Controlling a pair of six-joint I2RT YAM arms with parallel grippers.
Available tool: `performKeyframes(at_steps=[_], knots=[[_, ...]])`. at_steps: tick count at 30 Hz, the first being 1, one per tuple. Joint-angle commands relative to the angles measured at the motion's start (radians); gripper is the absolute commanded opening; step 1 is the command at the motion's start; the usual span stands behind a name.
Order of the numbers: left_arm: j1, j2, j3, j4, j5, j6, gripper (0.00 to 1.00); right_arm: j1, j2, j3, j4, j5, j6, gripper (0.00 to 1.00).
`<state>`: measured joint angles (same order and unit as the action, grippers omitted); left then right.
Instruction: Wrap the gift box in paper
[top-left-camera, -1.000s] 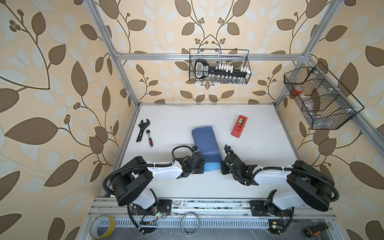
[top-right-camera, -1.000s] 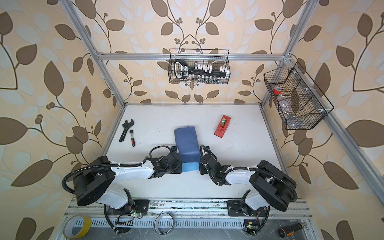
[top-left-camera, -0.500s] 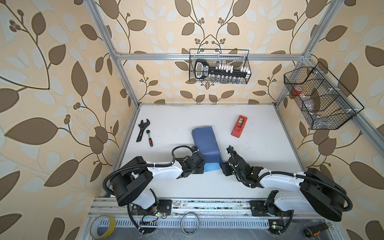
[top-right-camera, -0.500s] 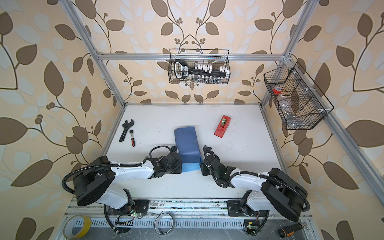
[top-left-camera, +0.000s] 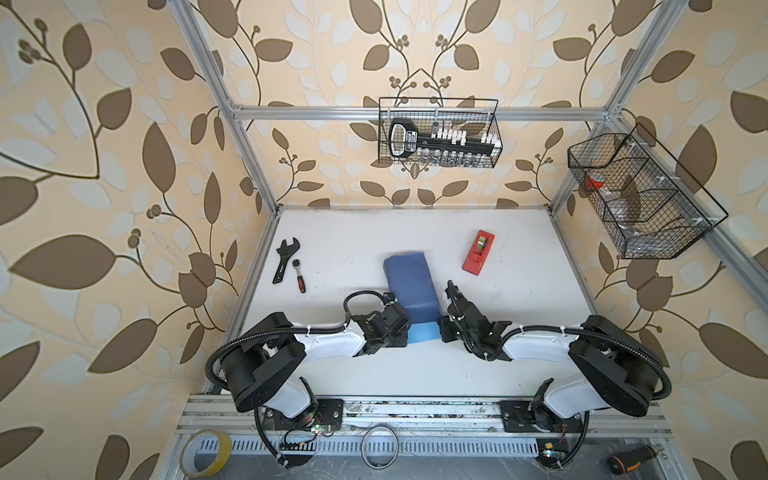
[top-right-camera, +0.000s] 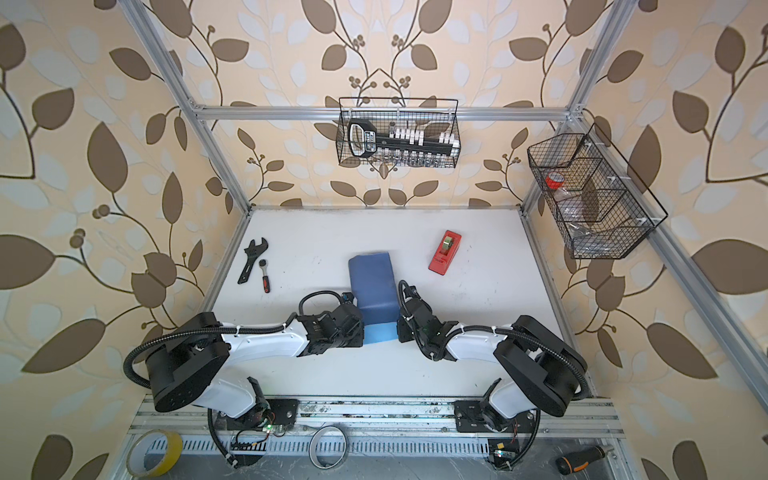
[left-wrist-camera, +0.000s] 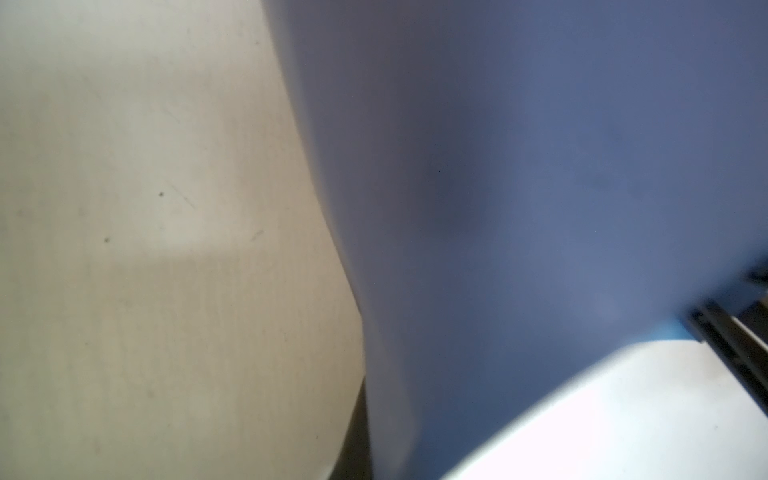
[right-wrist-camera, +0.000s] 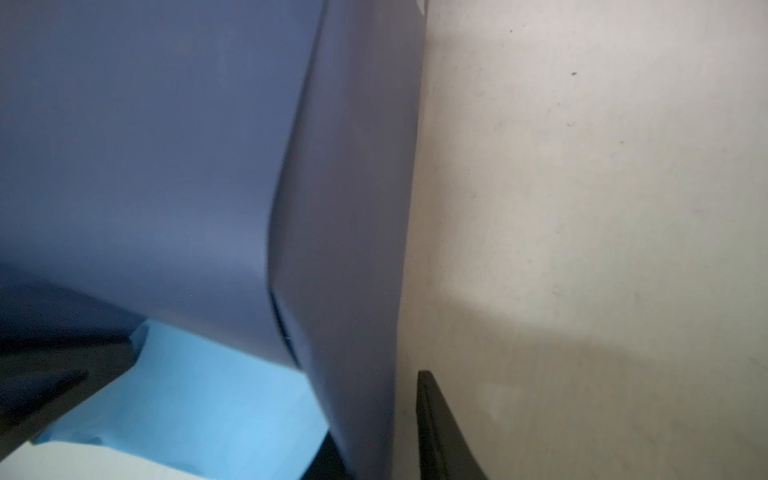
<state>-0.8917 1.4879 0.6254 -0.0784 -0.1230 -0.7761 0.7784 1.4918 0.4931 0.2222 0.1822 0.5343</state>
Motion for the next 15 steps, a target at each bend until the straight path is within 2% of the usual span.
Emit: performKeyframes(at_steps=[1, 9, 15], knots=[[-0.010, -0.009, 0.030, -0.027, -0.043, 0.020, 0.04, -0.002, 0.023, 0.018, 0.023, -0.008, 0.003, 0.17], [-0.010, 0.009, 0.041, -0.026, -0.040, 0.020, 0.00, -0.002, 0.044, 0.016, 0.047, 0.003, 0.029, 0.04], [-0.010, 0.003, 0.045, -0.029, -0.044, 0.020, 0.00, 0.002, 0.048, 0.018, 0.053, 0.006, 0.041, 0.00]])
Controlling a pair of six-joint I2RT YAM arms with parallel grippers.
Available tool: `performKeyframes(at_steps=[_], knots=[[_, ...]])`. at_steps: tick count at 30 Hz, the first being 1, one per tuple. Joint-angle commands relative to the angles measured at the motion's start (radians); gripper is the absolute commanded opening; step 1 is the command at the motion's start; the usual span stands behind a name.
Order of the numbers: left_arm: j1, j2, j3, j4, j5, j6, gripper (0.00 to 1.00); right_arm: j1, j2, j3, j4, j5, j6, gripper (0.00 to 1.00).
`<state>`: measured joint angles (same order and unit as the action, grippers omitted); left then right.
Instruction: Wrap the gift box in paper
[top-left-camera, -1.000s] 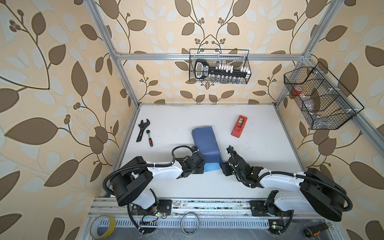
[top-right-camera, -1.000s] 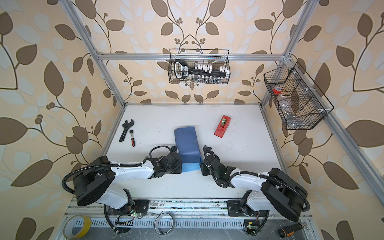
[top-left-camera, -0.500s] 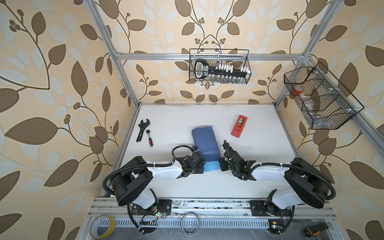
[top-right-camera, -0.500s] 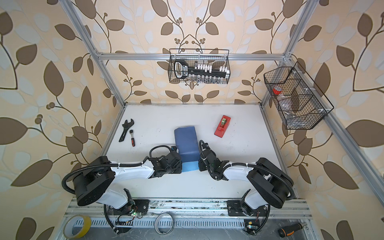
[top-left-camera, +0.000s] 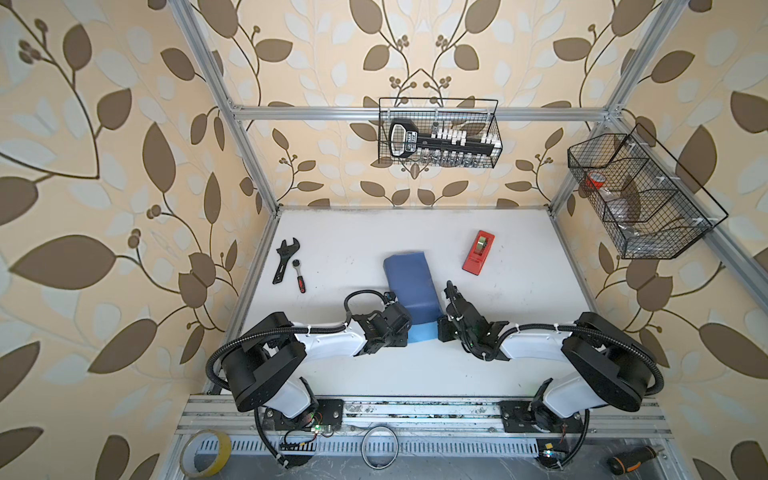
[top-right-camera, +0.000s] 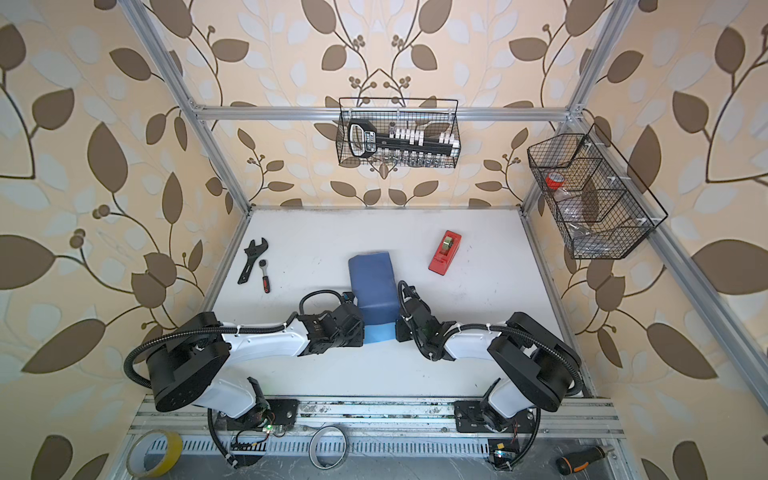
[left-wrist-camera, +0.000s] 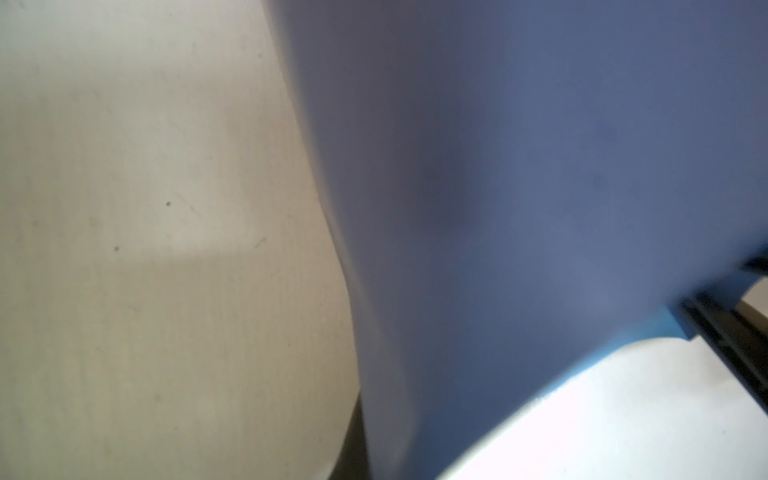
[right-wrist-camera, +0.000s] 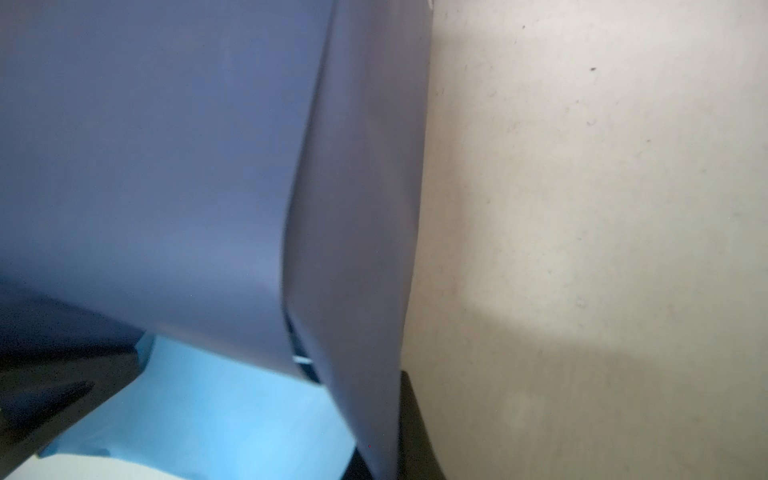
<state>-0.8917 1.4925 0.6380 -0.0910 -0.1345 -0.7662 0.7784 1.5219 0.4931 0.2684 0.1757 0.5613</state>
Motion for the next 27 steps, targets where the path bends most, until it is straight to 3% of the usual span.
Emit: performKeyframes(at_steps=[1, 5, 11, 17, 22, 27], knots=[[-0.010, -0.001, 0.033, -0.016, -0.034, 0.010, 0.00, 0.002, 0.017, 0.016, 0.008, 0.014, 0.015, 0.00], [-0.010, -0.008, 0.031, -0.016, -0.034, 0.008, 0.00, 0.004, 0.013, 0.015, 0.008, 0.016, 0.015, 0.01], [-0.010, -0.043, 0.009, -0.018, -0.033, -0.001, 0.09, 0.004, -0.044, -0.013, -0.019, 0.020, 0.009, 0.20], [-0.010, -0.042, 0.003, -0.011, -0.033, -0.004, 0.07, 0.016, -0.103, -0.078, -0.015, 0.004, 0.031, 0.31], [-0.010, -0.031, 0.009, -0.007, -0.028, -0.002, 0.05, 0.025, -0.097, -0.100, 0.001, 0.005, 0.042, 0.30], [-0.010, -0.033, 0.008, -0.010, -0.029, -0.001, 0.04, 0.024, -0.072, -0.092, 0.019, 0.005, 0.040, 0.16]])
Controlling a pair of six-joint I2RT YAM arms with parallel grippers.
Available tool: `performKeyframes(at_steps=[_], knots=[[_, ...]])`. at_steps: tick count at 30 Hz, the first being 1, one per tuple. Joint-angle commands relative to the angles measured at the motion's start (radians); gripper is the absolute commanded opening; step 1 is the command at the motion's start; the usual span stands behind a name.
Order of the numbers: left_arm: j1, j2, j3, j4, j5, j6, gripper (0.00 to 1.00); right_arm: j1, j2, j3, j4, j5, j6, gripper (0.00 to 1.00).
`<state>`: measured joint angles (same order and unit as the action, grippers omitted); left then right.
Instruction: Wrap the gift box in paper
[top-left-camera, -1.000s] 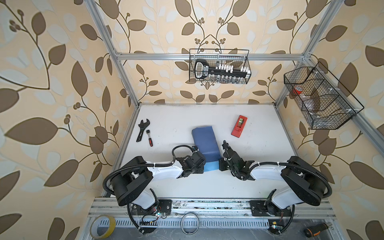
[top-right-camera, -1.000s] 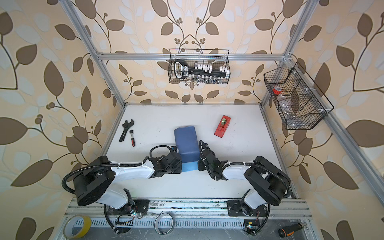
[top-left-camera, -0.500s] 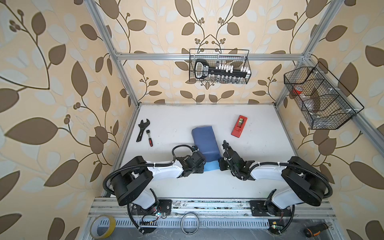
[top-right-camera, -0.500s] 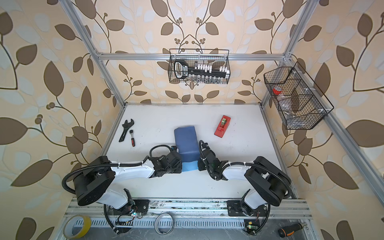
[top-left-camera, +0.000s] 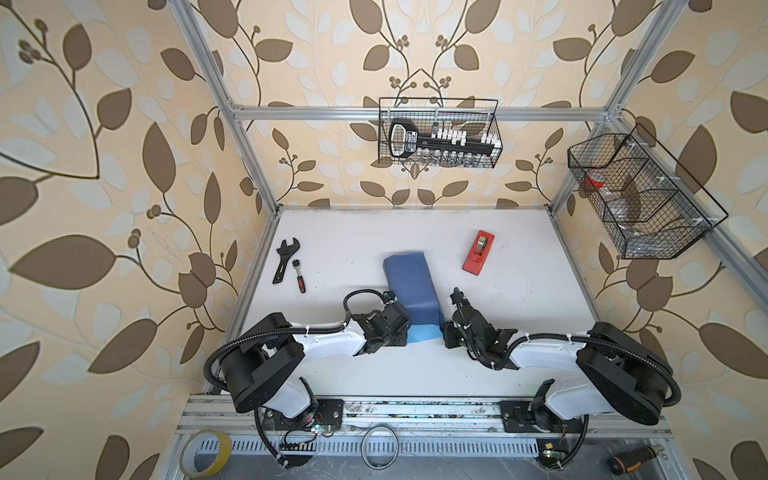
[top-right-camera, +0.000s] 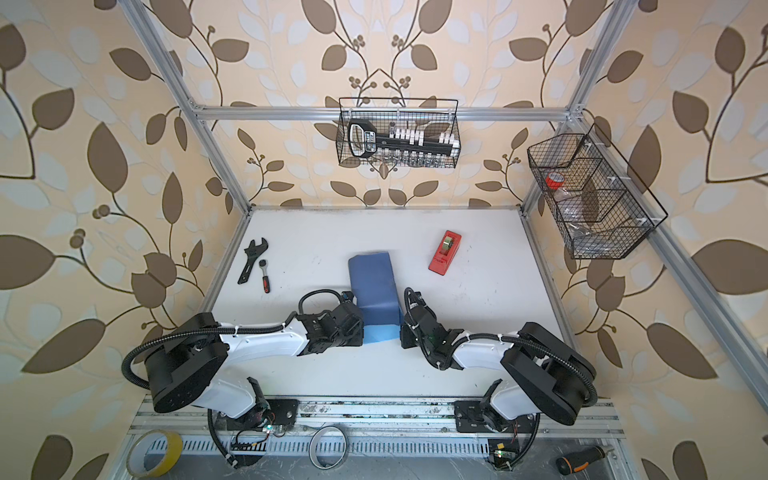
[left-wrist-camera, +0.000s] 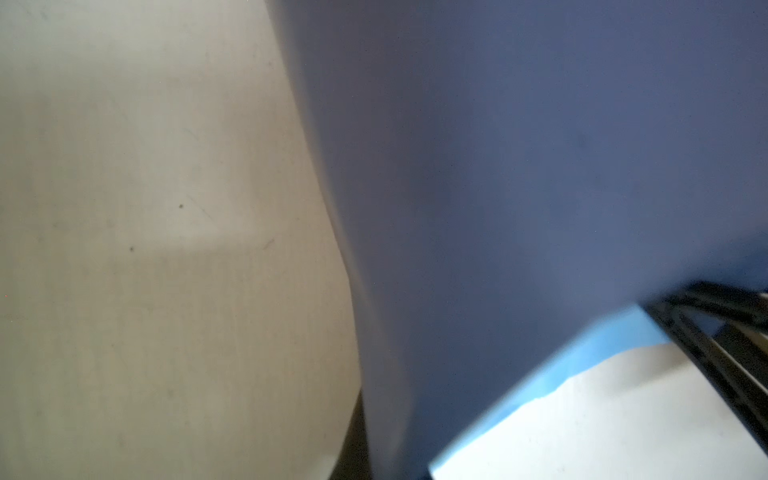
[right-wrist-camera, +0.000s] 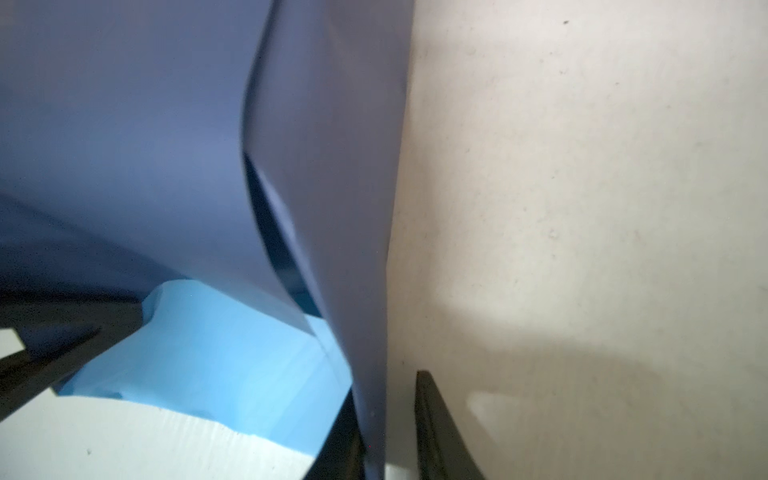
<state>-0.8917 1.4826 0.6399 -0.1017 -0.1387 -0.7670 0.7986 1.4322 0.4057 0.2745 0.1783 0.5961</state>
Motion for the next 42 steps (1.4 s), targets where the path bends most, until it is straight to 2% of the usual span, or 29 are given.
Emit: performKeyframes(at_steps=[1, 6, 11, 13, 15, 18, 21, 25, 27, 30, 33, 39, 42], knots=[[-0.010, -0.025, 0.005, 0.000, -0.025, -0.002, 0.04, 0.002, 0.022, -0.002, 0.016, 0.003, 0.006, 0.13], [-0.010, -0.023, 0.009, 0.001, -0.027, 0.001, 0.03, 0.001, 0.039, 0.013, 0.022, 0.002, 0.004, 0.00], [-0.010, -0.021, 0.015, 0.000, -0.026, 0.004, 0.03, 0.001, 0.042, 0.018, 0.021, 0.004, 0.007, 0.00], [-0.010, -0.026, 0.017, -0.003, -0.024, 0.006, 0.12, 0.001, 0.024, 0.011, 0.011, 0.006, 0.007, 0.07], [-0.011, -0.034, 0.014, -0.014, -0.025, 0.003, 0.31, -0.001, -0.015, -0.001, -0.012, 0.013, 0.003, 0.18], [-0.010, -0.114, 0.001, -0.039, -0.029, -0.002, 0.49, -0.006, -0.084, -0.028, -0.055, 0.012, -0.005, 0.30], [-0.009, -0.206, -0.021, -0.062, -0.030, 0.008, 0.61, -0.016, -0.171, -0.062, -0.098, 0.000, -0.016, 0.38], [-0.001, -0.346, -0.029, -0.125, -0.061, 0.041, 0.71, -0.058, -0.281, -0.084, -0.153, -0.038, -0.039, 0.44], [0.024, -0.386, -0.023, -0.123, -0.037, 0.074, 0.77, -0.087, -0.310, -0.079, -0.170, -0.051, -0.053, 0.47], [0.125, -0.349, 0.043, -0.147, 0.078, 0.103, 0.85, -0.144, -0.309, -0.064, -0.166, -0.087, -0.058, 0.50], [0.229, -0.268, 0.119, -0.155, 0.184, 0.123, 0.87, -0.186, -0.279, -0.043, -0.145, -0.118, -0.053, 0.52], [0.333, -0.096, 0.248, -0.156, 0.237, 0.160, 0.89, -0.227, -0.182, 0.008, -0.151, -0.119, -0.059, 0.55], [0.351, -0.033, 0.283, -0.144, 0.249, 0.177, 0.89, -0.229, -0.140, 0.026, -0.142, -0.135, -0.062, 0.55]])
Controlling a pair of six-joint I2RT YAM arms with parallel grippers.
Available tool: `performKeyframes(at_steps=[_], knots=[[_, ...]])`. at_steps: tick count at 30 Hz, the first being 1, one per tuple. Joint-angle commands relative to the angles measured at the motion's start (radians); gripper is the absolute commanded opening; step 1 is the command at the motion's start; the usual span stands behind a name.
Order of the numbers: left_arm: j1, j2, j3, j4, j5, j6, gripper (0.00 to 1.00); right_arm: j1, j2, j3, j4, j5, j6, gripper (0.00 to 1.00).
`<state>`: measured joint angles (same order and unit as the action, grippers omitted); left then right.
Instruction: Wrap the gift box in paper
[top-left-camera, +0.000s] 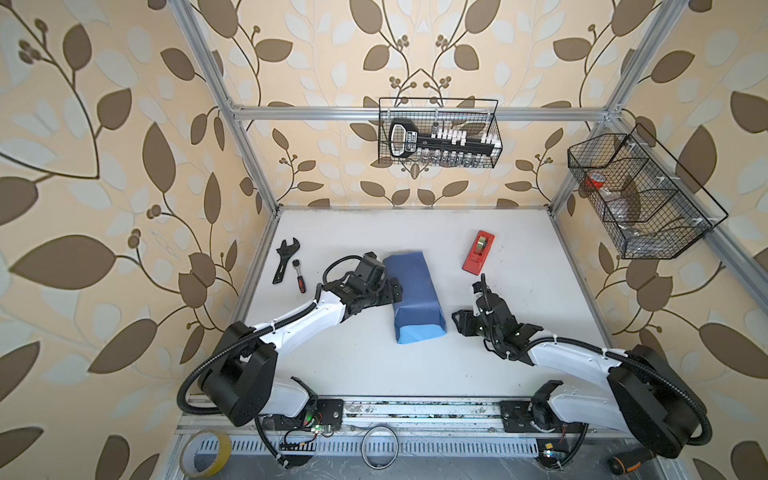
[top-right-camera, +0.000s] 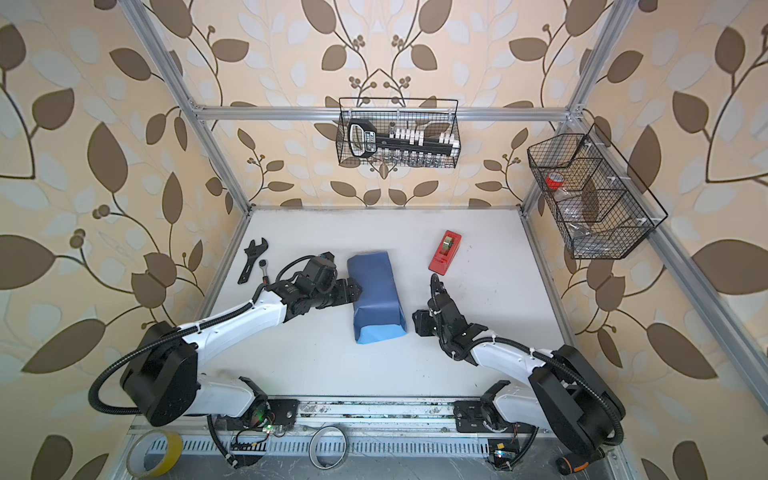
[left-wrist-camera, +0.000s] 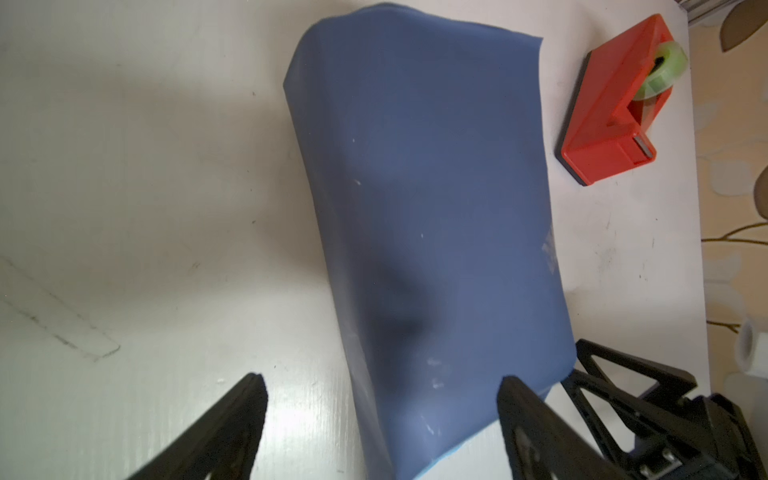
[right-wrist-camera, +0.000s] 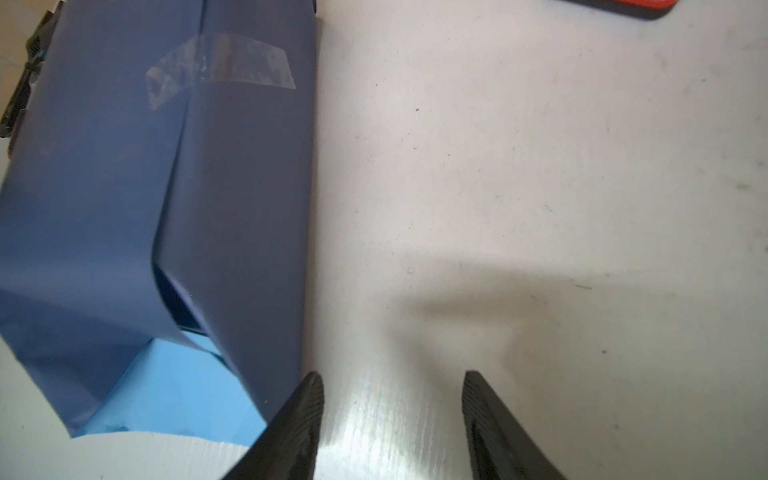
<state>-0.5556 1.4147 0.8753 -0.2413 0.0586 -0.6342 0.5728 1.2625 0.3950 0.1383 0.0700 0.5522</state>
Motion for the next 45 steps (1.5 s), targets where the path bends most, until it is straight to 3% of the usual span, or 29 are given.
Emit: performKeyframes(at_steps=[1, 8, 16, 29, 39, 45], knots=[[0.016, 0.066, 0.057, -0.004, 0.054, 0.047, 0.89, -0.001, 0.039, 0.039, -0.001, -0.035, -0.016, 0.55], [0.018, 0.156, 0.040, 0.051, 0.081, 0.050, 0.89, 0.012, 0.074, 0.041, 0.037, -0.049, 0.003, 0.54], [0.017, 0.168, -0.072, 0.122, 0.086, 0.015, 0.87, 0.031, 0.120, 0.047, 0.064, -0.071, 0.003, 0.52], [0.018, 0.189, -0.075, 0.128, 0.085, 0.016, 0.86, 0.077, 0.141, 0.055, 0.098, -0.096, 0.003, 0.50], [0.017, 0.179, -0.073, 0.117, 0.077, 0.019, 0.86, 0.038, 0.003, 0.018, -0.015, -0.030, -0.031, 0.51], [0.017, 0.167, -0.073, 0.108, 0.064, 0.026, 0.86, 0.061, -0.066, -0.026, 0.048, -0.089, -0.057, 0.61]])
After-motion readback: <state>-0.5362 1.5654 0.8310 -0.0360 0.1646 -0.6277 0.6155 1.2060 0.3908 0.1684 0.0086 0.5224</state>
